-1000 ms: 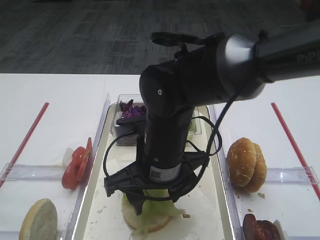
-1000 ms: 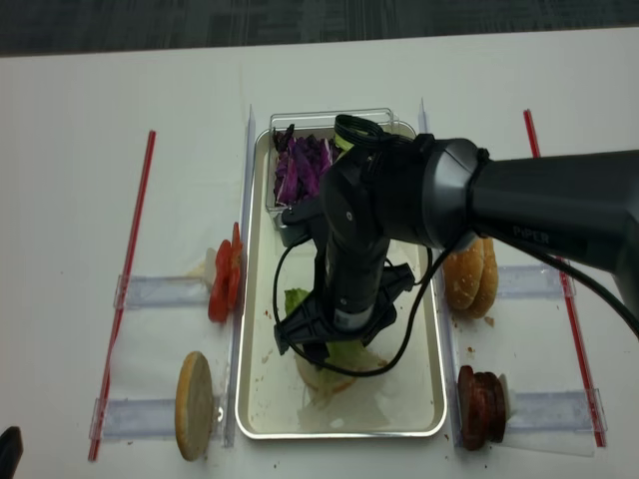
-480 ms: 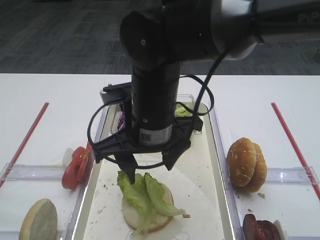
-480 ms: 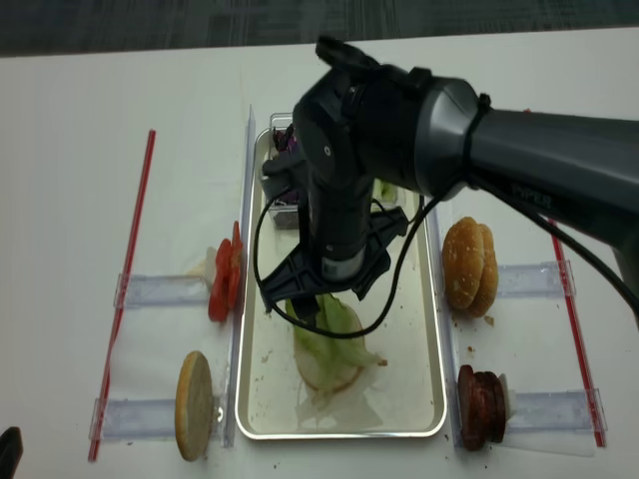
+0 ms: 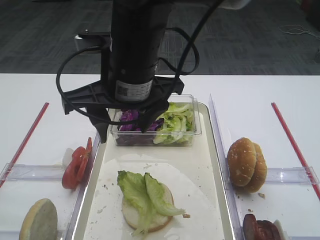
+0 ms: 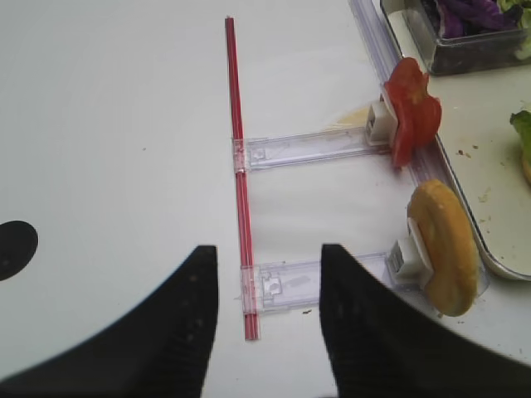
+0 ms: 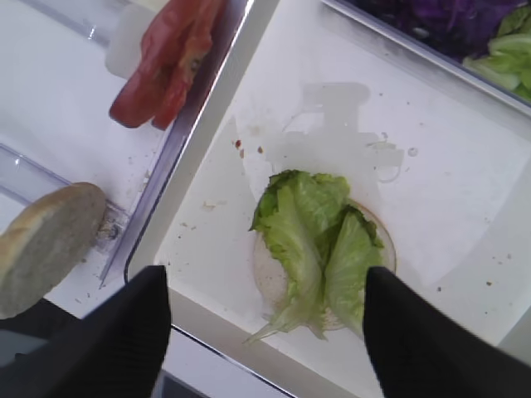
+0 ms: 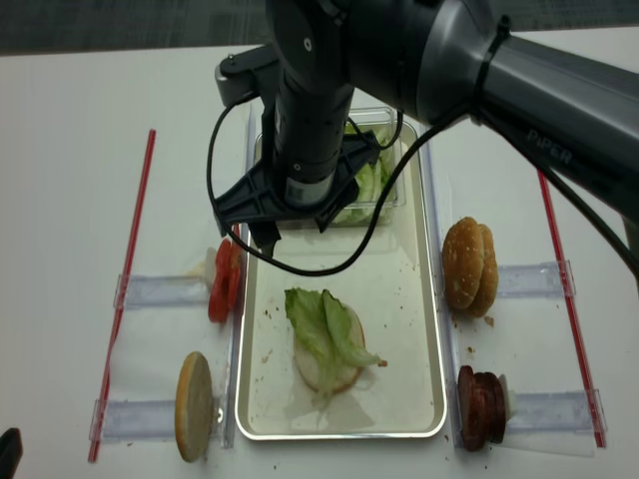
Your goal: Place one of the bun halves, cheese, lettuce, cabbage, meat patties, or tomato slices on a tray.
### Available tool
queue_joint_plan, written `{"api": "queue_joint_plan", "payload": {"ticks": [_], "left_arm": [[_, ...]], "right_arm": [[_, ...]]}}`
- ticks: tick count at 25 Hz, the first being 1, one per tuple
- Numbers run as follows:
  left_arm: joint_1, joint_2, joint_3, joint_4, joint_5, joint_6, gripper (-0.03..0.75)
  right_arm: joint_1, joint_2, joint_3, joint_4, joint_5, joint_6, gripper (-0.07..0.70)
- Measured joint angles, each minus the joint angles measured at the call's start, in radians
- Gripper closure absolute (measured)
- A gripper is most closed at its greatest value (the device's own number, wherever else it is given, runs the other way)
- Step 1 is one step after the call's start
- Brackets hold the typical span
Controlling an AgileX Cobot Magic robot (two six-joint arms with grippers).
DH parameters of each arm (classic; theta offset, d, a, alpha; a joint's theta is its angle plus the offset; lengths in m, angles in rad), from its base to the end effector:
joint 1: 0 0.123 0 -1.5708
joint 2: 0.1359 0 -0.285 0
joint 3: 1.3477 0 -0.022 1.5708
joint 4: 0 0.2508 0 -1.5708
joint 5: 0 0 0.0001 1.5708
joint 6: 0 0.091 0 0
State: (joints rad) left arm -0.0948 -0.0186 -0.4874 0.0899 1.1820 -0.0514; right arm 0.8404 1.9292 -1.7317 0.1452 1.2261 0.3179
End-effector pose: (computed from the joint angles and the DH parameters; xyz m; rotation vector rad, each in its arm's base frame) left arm -0.0112 0.0087 0.2645 0.0356 2.1557 0.0249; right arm 0.2630 0.3122 0.2805 -0.7271 2.9112 0.3725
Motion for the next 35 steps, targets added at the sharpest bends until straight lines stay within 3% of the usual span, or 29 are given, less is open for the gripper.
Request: {"api": "queue_joint_plan", "payload": {"ticks": [6,11,18,35], "left_arm": [[0.0,0.0,0.0,0.0,0.0,0.0,0.411],[0.0,0.0,0.0,0.0,0.0,0.0,0.411],[0.0,0.0,0.0,0.0,0.0,0.0,0.411],[0.0,0.0,0.0,0.0,0.0,0.0,0.411]], "right_arm": [[0.0,0.0,-0.002,-0.01,0.005,0.0,0.132],[-0.064,0.0,-0.002,0.003,0.005,-0.01,0.132],[-0.23,-0.023,-0.004,-0.003,0.006,-0.05,0.131],[-0.742,-0.127,-0.002,-0.073,0.013,-0.198,0.131]]}}
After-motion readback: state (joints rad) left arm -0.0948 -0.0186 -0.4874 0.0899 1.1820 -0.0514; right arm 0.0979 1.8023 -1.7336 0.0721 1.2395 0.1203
